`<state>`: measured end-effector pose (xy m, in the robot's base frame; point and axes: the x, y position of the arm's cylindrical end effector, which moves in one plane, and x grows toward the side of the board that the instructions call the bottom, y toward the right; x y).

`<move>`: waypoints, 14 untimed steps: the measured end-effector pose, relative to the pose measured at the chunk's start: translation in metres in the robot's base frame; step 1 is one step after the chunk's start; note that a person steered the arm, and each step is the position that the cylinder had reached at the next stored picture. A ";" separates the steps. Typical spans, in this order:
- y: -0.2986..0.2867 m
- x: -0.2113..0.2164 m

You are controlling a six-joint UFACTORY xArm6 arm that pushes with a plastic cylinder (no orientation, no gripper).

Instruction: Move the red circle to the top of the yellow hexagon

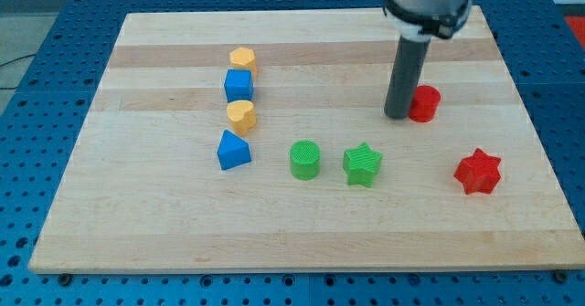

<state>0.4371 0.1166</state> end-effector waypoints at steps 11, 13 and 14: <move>-0.058 -0.148; -0.070 -0.133; -0.089 -0.134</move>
<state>0.3032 0.0279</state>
